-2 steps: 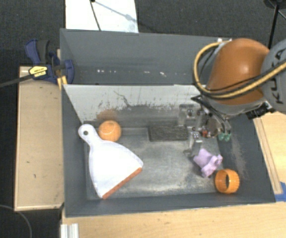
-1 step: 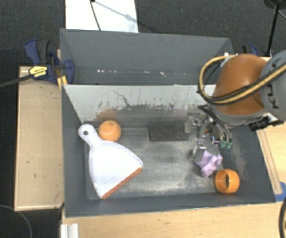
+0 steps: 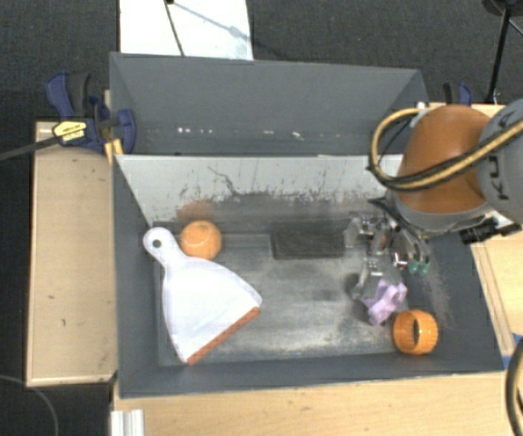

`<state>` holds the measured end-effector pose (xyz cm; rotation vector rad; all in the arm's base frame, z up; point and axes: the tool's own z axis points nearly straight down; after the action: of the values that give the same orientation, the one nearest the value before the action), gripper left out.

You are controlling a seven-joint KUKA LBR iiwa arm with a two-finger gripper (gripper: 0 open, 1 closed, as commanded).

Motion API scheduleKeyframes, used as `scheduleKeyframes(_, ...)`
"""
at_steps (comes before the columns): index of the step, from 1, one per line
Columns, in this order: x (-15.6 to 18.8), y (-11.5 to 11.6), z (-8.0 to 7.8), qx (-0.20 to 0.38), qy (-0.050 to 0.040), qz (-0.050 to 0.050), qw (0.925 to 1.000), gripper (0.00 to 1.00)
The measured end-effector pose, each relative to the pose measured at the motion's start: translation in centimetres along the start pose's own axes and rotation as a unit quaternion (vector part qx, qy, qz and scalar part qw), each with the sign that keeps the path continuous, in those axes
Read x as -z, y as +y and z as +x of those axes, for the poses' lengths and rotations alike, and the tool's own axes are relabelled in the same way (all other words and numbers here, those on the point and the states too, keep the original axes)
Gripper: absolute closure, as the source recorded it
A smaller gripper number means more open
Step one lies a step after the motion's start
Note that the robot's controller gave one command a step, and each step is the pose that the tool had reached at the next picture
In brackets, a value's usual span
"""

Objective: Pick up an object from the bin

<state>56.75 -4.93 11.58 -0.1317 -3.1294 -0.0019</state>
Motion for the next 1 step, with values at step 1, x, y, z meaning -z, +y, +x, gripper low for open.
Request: scheduleKeyframes(1, 0.57, -3.15, -0.2, 0.12, -0.0103, 0.002, 0.9927, 0.0)
